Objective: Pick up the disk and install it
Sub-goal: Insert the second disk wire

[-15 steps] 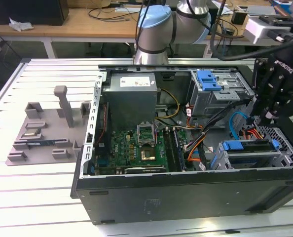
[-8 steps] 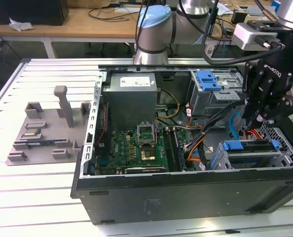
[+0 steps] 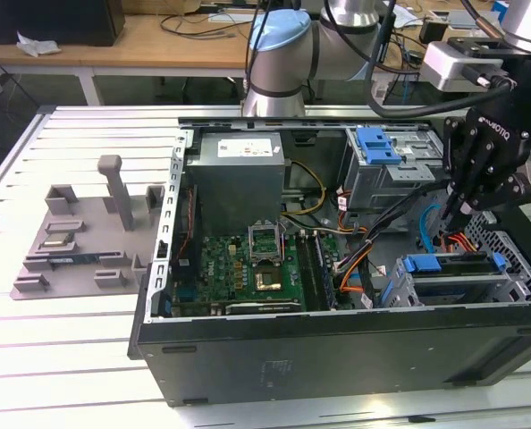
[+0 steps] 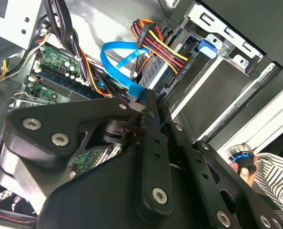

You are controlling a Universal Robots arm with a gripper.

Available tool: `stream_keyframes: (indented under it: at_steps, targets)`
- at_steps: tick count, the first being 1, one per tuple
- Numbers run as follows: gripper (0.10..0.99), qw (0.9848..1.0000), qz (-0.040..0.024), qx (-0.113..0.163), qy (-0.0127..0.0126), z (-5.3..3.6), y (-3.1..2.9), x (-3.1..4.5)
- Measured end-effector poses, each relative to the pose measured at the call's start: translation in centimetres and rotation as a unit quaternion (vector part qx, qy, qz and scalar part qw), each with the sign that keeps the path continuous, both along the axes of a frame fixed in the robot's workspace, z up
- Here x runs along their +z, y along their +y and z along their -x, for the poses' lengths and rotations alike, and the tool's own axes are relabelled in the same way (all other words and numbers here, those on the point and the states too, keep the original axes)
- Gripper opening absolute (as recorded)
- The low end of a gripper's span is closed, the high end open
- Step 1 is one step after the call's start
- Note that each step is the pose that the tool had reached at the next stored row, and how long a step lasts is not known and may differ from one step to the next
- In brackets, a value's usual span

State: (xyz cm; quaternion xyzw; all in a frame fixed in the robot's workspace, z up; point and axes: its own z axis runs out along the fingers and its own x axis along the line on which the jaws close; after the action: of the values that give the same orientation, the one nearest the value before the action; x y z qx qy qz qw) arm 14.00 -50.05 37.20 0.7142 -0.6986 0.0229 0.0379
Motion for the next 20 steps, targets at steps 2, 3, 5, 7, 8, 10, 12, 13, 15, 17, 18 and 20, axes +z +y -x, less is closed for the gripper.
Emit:
stream_keyframes:
  at_steps: [2, 3, 5, 7, 8, 10, 12, 13, 15, 17, 18, 20]
  targets:
    - [0.161, 1.0, 0.0, 0.0, 0.0, 0.0, -0.05, -0.01]
    - [0.161, 1.0, 0.0, 0.0, 0.0, 0.0, -0.25, -0.02]
    - [0.161, 1.0, 0.0016, 0.0, 0.0, -0.01, -1.01, -0.03]
    - [0.161, 1.0, 0.003, 0.0, 0.0, 0.0, -1.53, -0.18]
    - [0.161, 1.0, 0.0029, 0.0, 0.0, -0.03, -1.62, -0.36]
    - [0.161, 1.0, 0.0031, 0.0, 0.0, -0.2, -1.7, -0.83]
    - [0.161, 1.0, 0.0031, 0.0, 0.0, -0.35, -1.77, -1.27]
    - [0.161, 1.0, 0.0034, 0.0, 0.0, -0.37, -1.83, -1.39]
    - [0.161, 1.0, 0.0035, 0.0, 0.0, -0.47, -1.9, -1.78]
    - [0.161, 1.0, 0.0038, 0.0, 0.0, -0.56, -1.92, -2.09]
    - [0.161, 1.0, 0.0037, 0.0, 0.0, -0.67, -1.92, -2.31]
    - [0.161, 1.0, 0.0038, 0.0, 0.0, -0.75, -1.92, -2.41]
